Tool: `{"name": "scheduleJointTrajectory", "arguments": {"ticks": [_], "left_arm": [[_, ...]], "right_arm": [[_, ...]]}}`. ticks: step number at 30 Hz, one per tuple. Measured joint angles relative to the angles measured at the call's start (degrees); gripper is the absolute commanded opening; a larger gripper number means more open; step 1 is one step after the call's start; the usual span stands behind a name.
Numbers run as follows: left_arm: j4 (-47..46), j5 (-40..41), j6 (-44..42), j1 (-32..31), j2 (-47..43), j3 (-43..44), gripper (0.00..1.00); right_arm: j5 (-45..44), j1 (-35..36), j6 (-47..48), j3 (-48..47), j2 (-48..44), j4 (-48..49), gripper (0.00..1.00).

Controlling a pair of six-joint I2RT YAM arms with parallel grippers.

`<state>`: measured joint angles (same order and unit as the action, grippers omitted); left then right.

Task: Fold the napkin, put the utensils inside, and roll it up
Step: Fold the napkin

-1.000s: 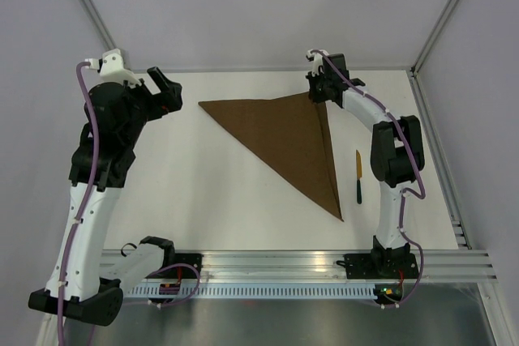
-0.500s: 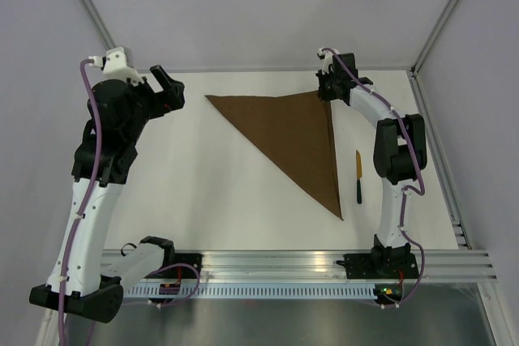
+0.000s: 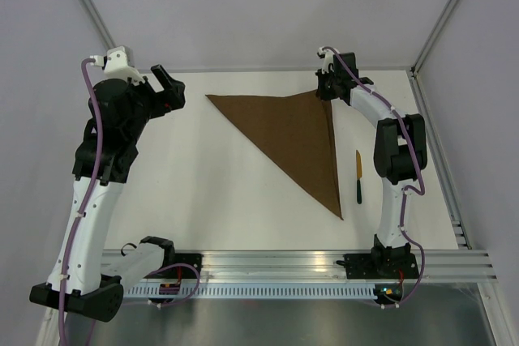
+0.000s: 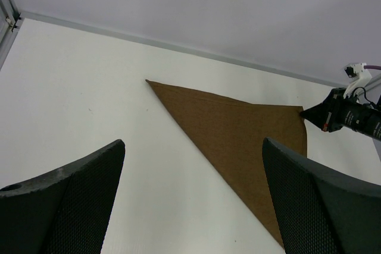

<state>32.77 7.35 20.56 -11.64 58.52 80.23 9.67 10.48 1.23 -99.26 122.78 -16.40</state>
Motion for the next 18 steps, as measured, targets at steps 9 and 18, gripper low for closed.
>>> {"name": "scheduleJointTrajectory", "arguments": {"ticks": [9,18], "left_arm": [[0.0,0.0,0.0,0.0,0.0,0.0,1.00],[-0.1,0.0,0.0,0.0,0.0,0.0,1.00]], "right_arm": [[1.3,0.0,-0.2,0.7,-0.8,0.5,0.00],[2.5,0.0,-0.4,2.1,-4.7,1.0,0.00]]}}
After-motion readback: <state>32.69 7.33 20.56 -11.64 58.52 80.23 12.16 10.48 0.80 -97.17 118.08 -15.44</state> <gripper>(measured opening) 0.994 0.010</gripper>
